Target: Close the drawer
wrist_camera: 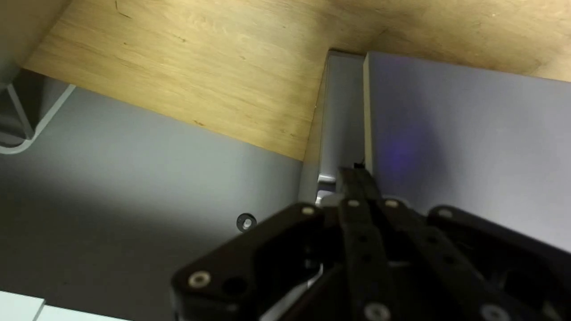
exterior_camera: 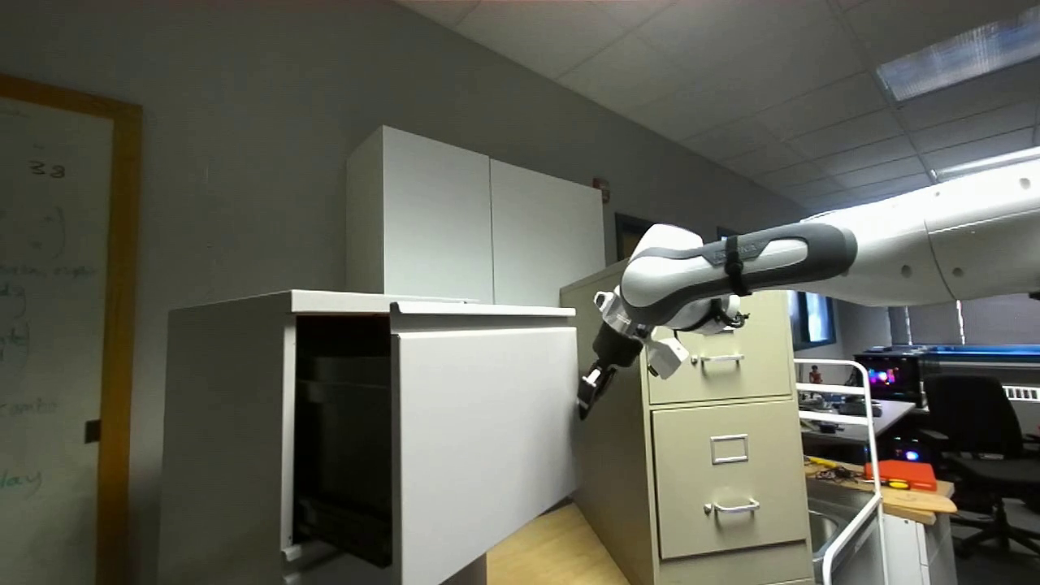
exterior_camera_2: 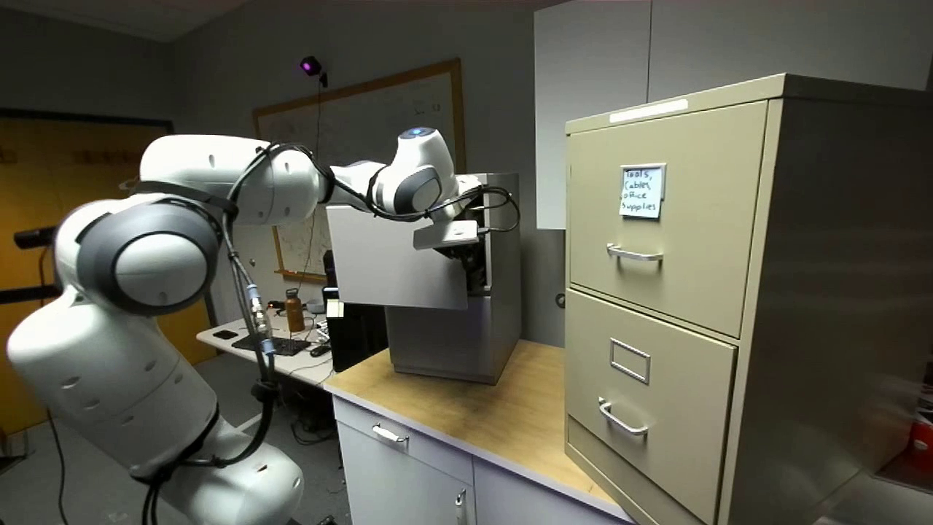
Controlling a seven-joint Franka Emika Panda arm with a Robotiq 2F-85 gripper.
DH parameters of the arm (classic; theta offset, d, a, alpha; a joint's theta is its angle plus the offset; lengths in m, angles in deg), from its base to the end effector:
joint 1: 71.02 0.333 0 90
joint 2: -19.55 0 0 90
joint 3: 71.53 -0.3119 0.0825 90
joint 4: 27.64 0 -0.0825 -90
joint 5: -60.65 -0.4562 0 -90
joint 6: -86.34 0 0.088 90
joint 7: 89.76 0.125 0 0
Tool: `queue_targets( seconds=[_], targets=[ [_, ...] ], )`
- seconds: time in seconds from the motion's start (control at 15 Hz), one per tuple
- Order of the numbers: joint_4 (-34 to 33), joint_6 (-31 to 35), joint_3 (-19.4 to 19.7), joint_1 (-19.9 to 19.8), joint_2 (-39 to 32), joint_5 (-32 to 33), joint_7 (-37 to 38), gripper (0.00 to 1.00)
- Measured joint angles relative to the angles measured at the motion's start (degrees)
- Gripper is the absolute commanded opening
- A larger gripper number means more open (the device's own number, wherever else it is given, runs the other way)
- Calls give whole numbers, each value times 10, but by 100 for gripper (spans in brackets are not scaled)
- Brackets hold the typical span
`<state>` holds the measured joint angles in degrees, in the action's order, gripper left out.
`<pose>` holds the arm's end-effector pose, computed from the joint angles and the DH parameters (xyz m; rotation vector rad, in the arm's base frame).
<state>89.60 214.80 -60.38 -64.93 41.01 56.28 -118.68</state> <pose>0.5654 -0.0602 0.6279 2.9325 0.5623 0.8898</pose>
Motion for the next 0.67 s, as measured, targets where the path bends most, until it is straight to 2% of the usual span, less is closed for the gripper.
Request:
queue_targets(
  seconds=[0.33, 0.67],
  targets=[
    [-94, -26, -18, -6, -87, 1, 3, 0],
    [-220, -67, -41, -21, -192, 1, 18, 0]
  ],
)
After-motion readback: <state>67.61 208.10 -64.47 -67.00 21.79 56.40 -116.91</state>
